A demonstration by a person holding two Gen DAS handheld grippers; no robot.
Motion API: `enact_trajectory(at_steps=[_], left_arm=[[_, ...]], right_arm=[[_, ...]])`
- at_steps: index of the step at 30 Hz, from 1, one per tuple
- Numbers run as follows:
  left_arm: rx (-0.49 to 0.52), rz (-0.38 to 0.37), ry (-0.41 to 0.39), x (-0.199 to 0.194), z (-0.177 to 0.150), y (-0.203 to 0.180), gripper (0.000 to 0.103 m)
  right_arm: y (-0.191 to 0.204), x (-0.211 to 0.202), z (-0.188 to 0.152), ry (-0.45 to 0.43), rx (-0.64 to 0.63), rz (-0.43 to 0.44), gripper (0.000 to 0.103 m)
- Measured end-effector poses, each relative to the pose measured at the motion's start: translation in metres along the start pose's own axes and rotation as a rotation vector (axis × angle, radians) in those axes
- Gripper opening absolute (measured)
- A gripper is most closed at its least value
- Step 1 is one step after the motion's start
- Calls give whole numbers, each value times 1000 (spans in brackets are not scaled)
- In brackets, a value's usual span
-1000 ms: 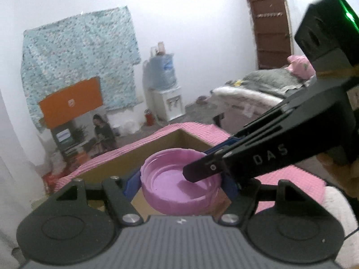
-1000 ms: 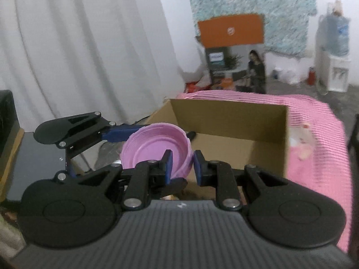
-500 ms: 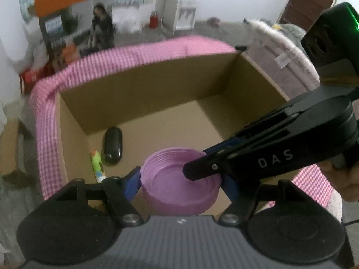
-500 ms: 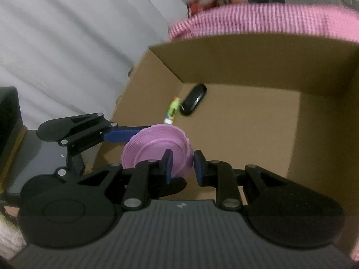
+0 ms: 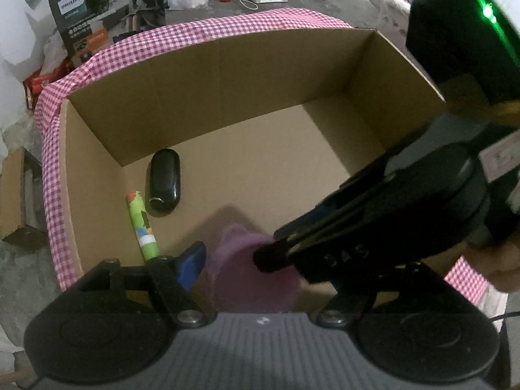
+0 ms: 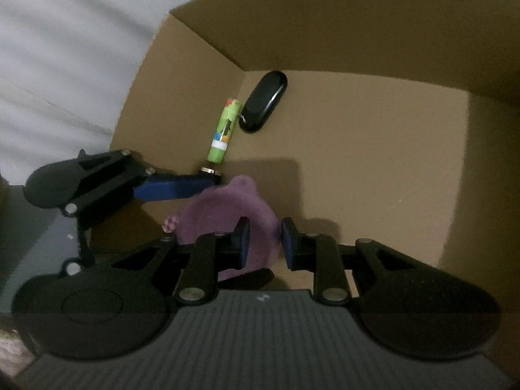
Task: Organize rigid objects
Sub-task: 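Lift the right gripper out of the box toward the black tape roll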
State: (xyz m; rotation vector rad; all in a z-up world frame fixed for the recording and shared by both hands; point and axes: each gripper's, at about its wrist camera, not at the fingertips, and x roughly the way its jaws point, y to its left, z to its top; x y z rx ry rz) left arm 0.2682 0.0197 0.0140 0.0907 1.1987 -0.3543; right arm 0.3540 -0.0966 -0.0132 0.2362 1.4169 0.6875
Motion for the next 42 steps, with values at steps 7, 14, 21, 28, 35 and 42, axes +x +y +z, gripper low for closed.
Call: enact_trajectory(at_steps=[7, 14, 21, 28, 35, 42], left_arm=[[-60, -57, -12, -2, 2, 6, 82], [-55, -52, -67, -22, -1, -1, 87], [-63, -55, -196, -59, -15, -16, 92], [-26, -37, -342, -110, -43, -39, 96], [0, -59, -483, -140, -101, -69, 102], [-17, -126, -456, -101, -159, -86, 103]], right_arm=[[-5, -4, -2, -24, 13, 21, 25], [-10, -19, -5, -102, 38, 77, 30], [-10, -88, -35, -320, 11, 93, 47], [-2, -163, -117, -561, -88, 27, 51], [-16, -182, -216, -694, -119, -17, 51], [-32, -119, -270, -644, -19, 21, 51]])
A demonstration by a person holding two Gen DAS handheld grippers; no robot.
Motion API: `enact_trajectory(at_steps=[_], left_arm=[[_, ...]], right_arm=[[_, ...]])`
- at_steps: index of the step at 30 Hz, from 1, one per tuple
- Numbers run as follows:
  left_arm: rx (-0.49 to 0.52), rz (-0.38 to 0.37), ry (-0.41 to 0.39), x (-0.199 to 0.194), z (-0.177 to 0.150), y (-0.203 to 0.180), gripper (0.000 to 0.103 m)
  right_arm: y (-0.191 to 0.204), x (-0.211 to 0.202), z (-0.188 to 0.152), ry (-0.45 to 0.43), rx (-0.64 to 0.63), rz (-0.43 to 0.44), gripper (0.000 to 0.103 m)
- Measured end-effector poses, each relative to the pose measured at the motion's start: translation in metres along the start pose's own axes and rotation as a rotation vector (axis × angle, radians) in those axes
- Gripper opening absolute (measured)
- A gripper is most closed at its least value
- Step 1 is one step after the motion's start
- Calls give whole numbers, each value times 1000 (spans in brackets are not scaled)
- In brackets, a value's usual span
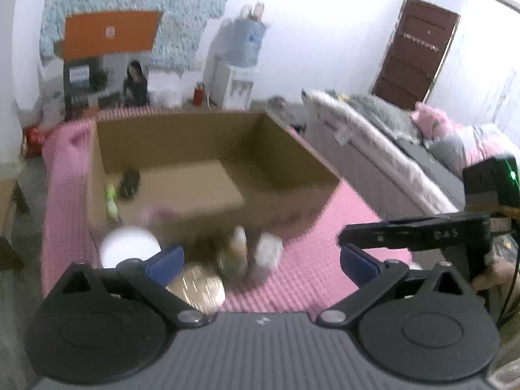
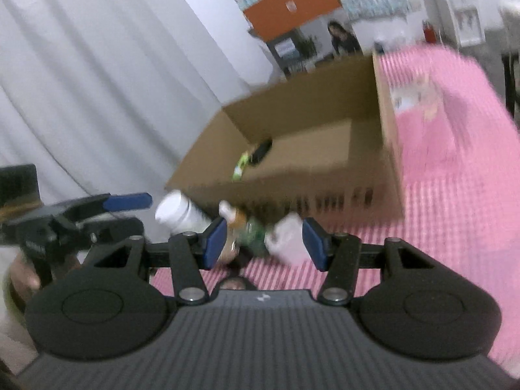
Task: Organize rigid objects
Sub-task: 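Lift the right gripper out of the box toward the black tape roll, then close the right gripper on the rim of the black tape roll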
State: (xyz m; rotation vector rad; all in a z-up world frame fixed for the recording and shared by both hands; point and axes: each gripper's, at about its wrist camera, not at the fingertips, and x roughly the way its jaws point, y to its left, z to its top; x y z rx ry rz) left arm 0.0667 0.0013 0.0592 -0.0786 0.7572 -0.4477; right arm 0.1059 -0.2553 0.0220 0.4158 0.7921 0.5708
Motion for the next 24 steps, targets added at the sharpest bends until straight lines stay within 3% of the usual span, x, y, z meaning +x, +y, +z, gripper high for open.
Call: enact_trajectory(at_steps=[7, 14, 24], left_arm=[[85, 72, 103, 35, -55, -4, 100], [123, 119, 174, 60, -84, 0, 83], [186, 161, 147, 65, -92, -7, 66]], right_arm=[[18, 50, -46, 132, -23, -24, 47], [44, 91, -52, 213, -165, -67, 27], [68, 107, -57, 260, -318, -118, 14]])
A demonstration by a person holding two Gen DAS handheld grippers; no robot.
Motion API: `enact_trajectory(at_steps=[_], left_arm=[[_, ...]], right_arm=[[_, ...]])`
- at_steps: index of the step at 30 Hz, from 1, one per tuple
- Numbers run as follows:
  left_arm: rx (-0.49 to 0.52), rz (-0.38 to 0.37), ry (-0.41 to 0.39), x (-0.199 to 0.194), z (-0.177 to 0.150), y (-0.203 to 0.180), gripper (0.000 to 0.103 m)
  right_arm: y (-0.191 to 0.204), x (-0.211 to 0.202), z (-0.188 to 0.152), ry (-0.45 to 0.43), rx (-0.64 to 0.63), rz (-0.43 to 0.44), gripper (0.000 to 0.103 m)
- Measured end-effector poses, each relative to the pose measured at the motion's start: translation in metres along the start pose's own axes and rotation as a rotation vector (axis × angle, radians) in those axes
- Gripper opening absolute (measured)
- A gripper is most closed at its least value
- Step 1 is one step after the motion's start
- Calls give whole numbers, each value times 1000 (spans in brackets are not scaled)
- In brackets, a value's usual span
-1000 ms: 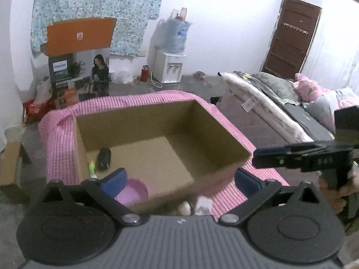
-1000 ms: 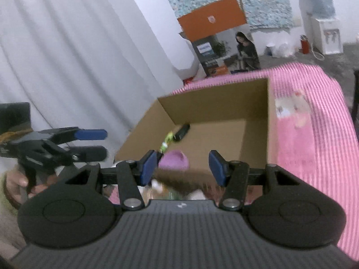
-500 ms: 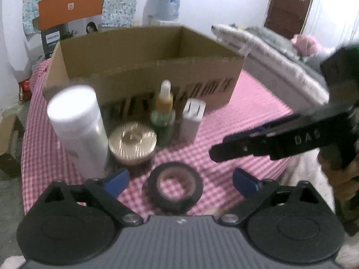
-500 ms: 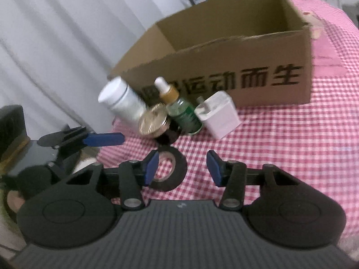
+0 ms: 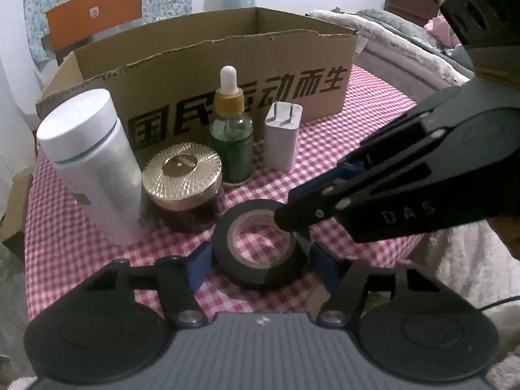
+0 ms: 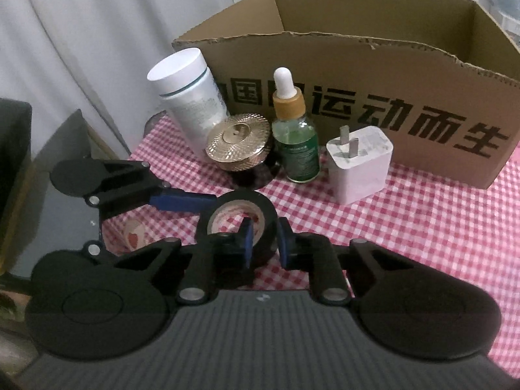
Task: Organize rigid objects
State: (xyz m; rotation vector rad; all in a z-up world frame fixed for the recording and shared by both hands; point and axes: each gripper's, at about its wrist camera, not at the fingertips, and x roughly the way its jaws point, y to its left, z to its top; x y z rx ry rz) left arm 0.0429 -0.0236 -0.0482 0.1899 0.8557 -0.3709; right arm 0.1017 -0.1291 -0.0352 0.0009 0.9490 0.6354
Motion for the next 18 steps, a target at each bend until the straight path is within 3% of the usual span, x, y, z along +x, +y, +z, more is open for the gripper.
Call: enact_trajectory(at_steps=[11, 18], left_arm=[[53, -68, -28, 13, 16, -28, 66], [94, -68, -27, 22, 23, -47, 66]], right_arm=[[-30, -22, -16, -31, 78, -65, 13], [-47, -32, -27, -59, 108, -90, 15]])
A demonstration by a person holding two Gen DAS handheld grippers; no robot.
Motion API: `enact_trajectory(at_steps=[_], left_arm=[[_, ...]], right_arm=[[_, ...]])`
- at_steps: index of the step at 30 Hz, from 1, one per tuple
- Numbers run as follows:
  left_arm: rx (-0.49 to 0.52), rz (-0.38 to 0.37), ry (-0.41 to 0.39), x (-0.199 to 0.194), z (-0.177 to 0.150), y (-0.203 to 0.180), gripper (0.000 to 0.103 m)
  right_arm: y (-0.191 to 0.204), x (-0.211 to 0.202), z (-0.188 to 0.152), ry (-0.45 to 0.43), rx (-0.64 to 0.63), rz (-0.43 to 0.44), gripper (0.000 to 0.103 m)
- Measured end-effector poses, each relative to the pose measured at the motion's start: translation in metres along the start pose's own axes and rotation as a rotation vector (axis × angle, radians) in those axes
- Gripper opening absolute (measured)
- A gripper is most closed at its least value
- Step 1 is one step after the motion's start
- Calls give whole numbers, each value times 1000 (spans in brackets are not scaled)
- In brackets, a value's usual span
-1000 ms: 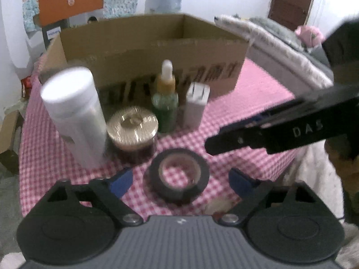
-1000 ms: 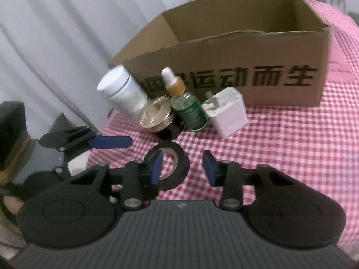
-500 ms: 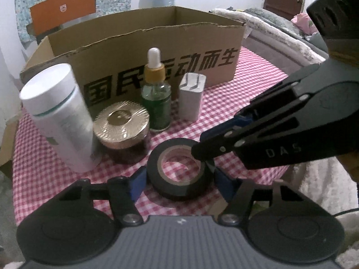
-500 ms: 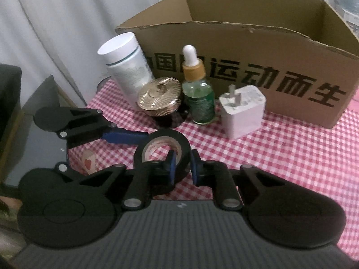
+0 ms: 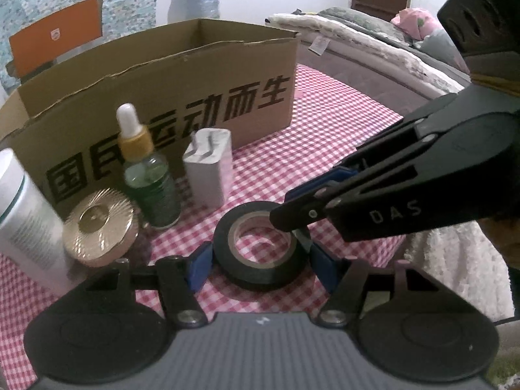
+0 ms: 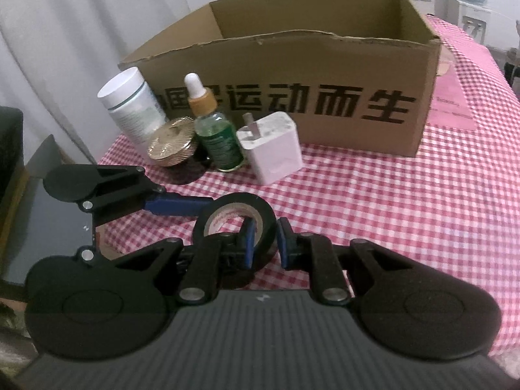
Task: Organize rigid objects
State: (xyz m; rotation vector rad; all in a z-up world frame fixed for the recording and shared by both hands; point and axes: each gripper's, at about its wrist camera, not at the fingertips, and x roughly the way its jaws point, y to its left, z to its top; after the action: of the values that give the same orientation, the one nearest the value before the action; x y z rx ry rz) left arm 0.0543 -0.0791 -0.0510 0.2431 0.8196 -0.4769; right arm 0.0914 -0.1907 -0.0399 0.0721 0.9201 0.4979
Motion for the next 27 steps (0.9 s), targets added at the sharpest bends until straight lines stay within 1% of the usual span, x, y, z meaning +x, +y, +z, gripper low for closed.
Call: enact_trajectory(at_steps=[4, 5, 13, 27], left_arm=[[6, 4, 6, 1, 3, -5, 66], [8, 6, 9, 10, 6, -7, 66], [17, 18, 25, 12, 8, -8, 67], [18, 21, 29, 16, 13, -8, 69]], right_arm=[[-7, -4, -5, -10, 7, -1, 16], [-8, -5, -6, -13, 7, 0, 16], [-7, -4, -6, -23, 11, 10, 17], [-11, -4, -7, -27, 47, 33, 17]])
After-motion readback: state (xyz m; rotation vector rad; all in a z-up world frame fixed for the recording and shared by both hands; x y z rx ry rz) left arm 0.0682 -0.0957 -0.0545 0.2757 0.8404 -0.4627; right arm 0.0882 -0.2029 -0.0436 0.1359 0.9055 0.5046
